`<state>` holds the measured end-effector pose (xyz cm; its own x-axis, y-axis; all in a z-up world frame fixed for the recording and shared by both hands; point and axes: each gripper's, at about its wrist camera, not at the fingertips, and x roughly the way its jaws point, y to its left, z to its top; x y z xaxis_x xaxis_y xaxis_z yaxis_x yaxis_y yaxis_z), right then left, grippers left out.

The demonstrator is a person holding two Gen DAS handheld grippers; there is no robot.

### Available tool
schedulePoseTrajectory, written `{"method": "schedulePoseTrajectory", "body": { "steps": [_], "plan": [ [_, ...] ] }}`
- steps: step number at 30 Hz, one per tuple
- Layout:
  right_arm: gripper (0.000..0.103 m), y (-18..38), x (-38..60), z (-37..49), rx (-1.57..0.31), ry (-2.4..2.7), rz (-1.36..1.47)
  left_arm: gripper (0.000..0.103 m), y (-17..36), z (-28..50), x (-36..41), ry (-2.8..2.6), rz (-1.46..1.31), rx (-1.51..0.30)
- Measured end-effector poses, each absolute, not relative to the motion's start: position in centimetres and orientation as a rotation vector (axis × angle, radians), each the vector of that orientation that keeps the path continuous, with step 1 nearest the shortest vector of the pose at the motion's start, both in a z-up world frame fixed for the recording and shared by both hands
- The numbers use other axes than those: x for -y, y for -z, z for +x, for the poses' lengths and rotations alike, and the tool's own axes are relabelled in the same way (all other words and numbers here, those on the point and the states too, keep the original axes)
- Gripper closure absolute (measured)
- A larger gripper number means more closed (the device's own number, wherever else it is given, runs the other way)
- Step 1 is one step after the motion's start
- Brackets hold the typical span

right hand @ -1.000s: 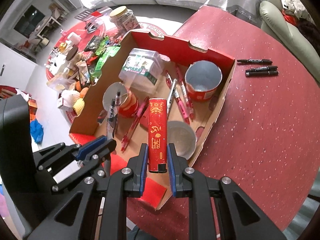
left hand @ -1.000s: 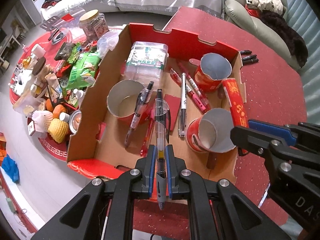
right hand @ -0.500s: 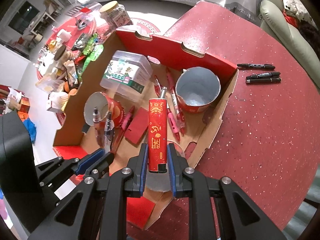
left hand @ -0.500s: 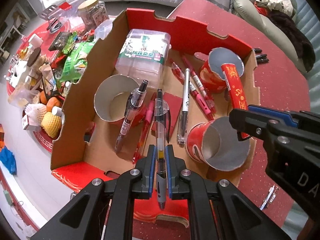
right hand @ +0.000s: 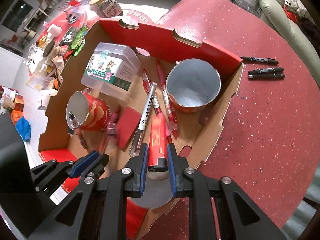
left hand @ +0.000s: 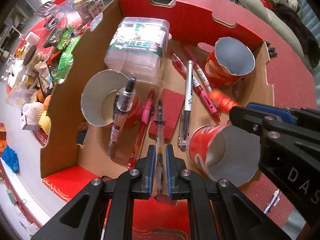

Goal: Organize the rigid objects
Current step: 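Release the red box from right tool while left tool drops the gel pen into the tray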

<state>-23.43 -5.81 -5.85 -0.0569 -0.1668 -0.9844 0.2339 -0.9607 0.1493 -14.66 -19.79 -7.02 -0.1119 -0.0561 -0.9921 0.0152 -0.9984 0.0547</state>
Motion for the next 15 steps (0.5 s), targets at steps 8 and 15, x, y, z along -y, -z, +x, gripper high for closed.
{"method": "schedulePoseTrajectory", "body": {
  "steps": [8, 15],
  "plan": [
    [0.033, 5.2, 4.9, -23.3, -0.065, 2.133, 1.93, 0.007, 6.9, -14.7, 20.5, 2.263, 2.031, 0.031],
    [0.019, 2.6, 4.7, -22.2, -0.086, 2.176, 1.848, 0.001, 5.4, -14.4, 21.1, 2.305, 2.023, -0.057]
  ]
}}
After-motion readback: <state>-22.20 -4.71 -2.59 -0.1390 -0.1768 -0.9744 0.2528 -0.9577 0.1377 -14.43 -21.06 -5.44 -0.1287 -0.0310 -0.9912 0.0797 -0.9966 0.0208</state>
